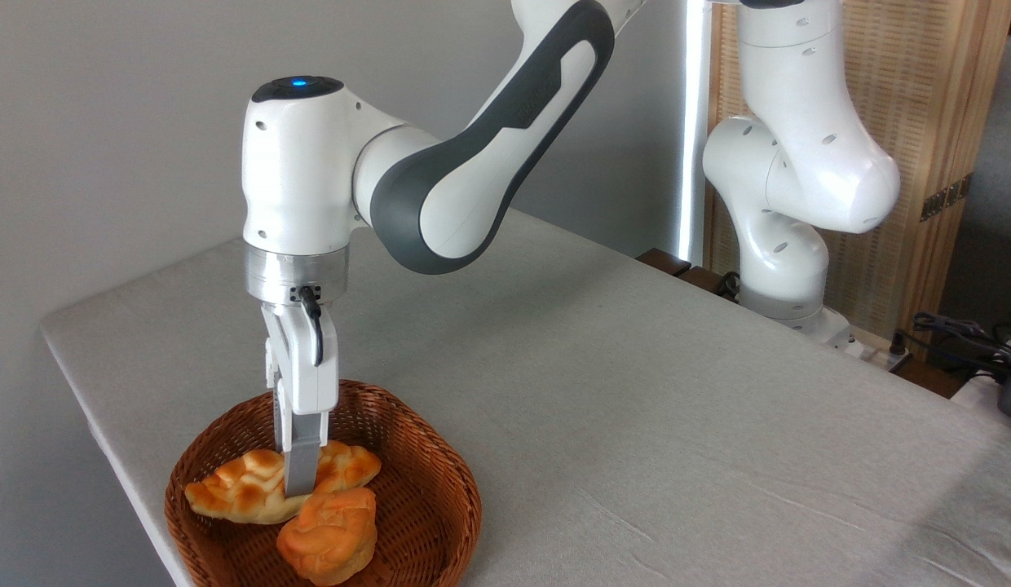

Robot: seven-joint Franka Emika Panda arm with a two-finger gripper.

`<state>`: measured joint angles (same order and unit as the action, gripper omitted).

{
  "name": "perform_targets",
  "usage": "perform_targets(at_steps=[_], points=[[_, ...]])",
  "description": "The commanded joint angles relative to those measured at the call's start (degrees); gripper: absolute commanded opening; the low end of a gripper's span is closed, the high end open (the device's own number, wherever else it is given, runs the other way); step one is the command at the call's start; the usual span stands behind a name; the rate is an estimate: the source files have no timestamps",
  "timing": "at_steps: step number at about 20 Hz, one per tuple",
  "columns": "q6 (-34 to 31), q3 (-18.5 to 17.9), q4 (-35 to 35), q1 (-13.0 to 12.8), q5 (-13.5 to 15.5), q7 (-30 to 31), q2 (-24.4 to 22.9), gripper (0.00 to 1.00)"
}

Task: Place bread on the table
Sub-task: 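Close the gripper on the middle of the braided bread roll, then lift the braided roll out of the basket and carry it over the table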

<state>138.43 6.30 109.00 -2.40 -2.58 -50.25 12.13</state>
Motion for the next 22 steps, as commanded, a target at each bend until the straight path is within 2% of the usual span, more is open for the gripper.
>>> perform_targets(at_steps=[1, 5, 8, 10, 12, 14, 15, 17, 18, 20, 22], points=[[1.14, -0.23, 0.43, 0.2, 0.12, -0.37, -1.23, 0.1], [0.97, -0.41, 0.34, 0.38, 0.47, 0.06, -2.63, 0.1], [0.53, -0.76, 0.34, 0.55, 2.23, 1.2, -5.44, 0.12], [-2.0, -3.04, 0.34, 0.47, 2.32, 1.21, -8.6, 0.16], [-9.19, -4.27, 0.43, 0.47, 2.32, 1.03, -12.81, 0.2], [-20.5, -5.68, 0.51, 0.47, 2.32, 1.03, -17.03, 0.24], [-23.79, -5.77, 0.51, 0.47, 2.32, 1.21, -17.92, 0.25], [-36.32, -6.73, 0.78, 0.47, 2.23, 1.38, -20.82, 0.24], [-41.26, -6.91, 0.87, 0.38, 2.23, 1.3, -21.87, 0.21], [-44.72, -6.91, 2.78, 0.38, 2.23, 1.91, -23.19, 0.16], [-44.39, -6.91, 7.44, -0.06, 2.41, 1.91, -25.57, 0.16]])
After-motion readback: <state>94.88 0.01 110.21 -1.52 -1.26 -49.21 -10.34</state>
